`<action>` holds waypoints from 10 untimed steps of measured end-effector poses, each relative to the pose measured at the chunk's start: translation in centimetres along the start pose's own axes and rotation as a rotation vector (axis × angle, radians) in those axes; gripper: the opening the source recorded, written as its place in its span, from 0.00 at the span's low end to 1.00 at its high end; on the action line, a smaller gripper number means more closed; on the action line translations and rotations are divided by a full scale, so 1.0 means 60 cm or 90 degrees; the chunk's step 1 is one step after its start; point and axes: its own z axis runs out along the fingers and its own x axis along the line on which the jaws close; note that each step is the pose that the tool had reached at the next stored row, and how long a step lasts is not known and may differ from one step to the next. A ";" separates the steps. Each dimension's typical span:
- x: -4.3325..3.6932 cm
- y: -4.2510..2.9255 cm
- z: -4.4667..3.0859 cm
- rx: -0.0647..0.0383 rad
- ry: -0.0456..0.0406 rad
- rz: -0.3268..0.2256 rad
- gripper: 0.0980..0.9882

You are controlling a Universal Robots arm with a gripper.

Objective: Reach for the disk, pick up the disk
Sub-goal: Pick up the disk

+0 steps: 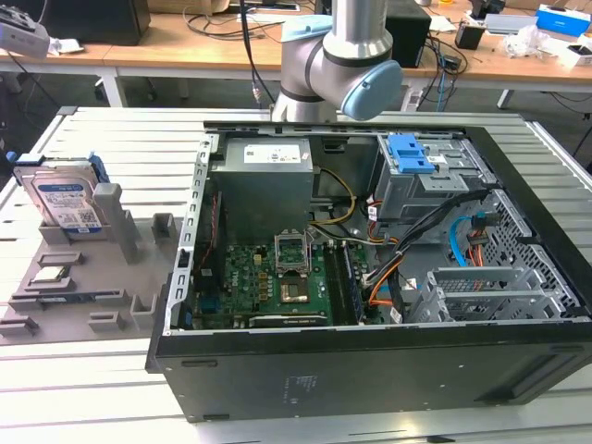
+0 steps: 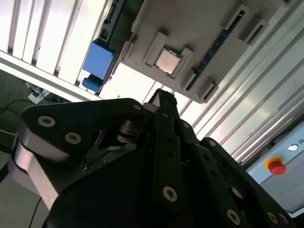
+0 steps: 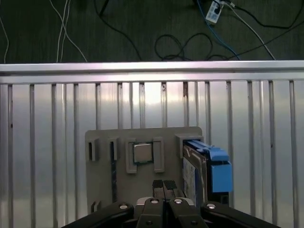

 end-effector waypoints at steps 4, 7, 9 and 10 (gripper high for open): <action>0.000 0.000 0.000 0.000 0.0005 -0.012 0.00; 0.000 0.000 0.000 0.000 0.0005 -0.012 0.00; 0.000 0.000 0.000 0.000 0.0005 -0.012 0.02; 0.000 0.000 0.000 0.000 0.0005 -0.012 0.08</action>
